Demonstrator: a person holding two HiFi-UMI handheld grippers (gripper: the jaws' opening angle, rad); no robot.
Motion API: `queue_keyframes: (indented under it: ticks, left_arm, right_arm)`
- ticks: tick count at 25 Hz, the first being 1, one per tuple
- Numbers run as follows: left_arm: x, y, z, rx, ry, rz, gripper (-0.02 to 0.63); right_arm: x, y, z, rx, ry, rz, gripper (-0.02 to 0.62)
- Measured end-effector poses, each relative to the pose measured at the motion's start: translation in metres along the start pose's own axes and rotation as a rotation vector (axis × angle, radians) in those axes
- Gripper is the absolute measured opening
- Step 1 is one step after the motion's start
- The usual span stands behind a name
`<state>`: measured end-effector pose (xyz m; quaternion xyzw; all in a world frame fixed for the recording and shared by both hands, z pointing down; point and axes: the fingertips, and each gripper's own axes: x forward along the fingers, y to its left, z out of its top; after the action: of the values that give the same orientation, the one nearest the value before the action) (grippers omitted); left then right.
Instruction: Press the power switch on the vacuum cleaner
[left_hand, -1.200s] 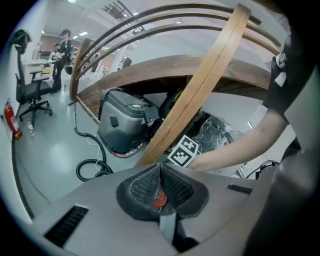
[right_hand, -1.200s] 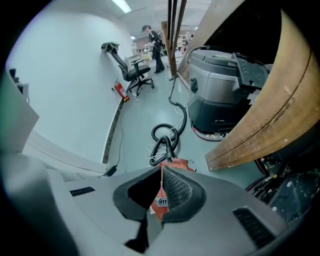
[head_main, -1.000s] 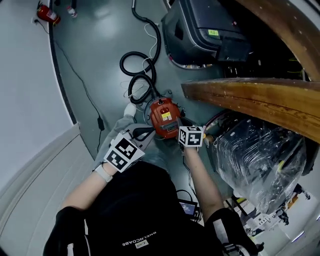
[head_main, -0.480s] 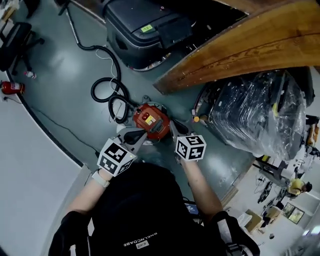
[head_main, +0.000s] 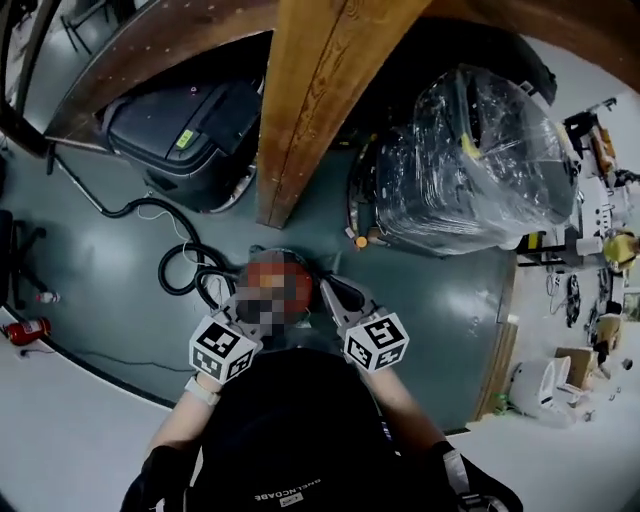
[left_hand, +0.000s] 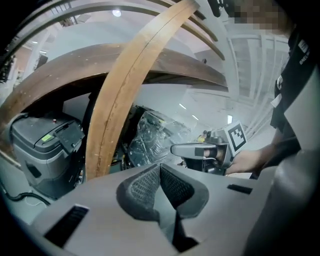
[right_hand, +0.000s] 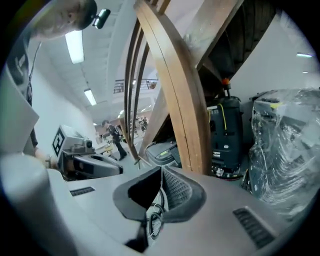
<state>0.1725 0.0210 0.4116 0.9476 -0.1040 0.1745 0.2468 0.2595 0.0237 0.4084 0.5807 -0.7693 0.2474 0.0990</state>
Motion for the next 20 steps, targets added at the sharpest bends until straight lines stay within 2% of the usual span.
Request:
queue_keyframes:
  ticks: [4, 10, 20]
  left_arm:
    - [0.021, -0.026, 0.021, 0.052, -0.02, -0.064, 0.014]
    - [0.046, -0.055, 0.045, 0.115, -0.034, -0.149, 0.014]
    - [0.069, -0.085, 0.065, 0.187, -0.031, -0.227, 0.014]
  right_arm:
    - [-0.045, -0.006, 0.019, -0.063, -0.121, -0.031, 0.026]
    - [-0.097, -0.028, 0.032, -0.006, -0.248, -0.103, 0.026]
    - [-0.144, -0.05, 0.031, 0.034, -0.321, -0.202, 0.026]
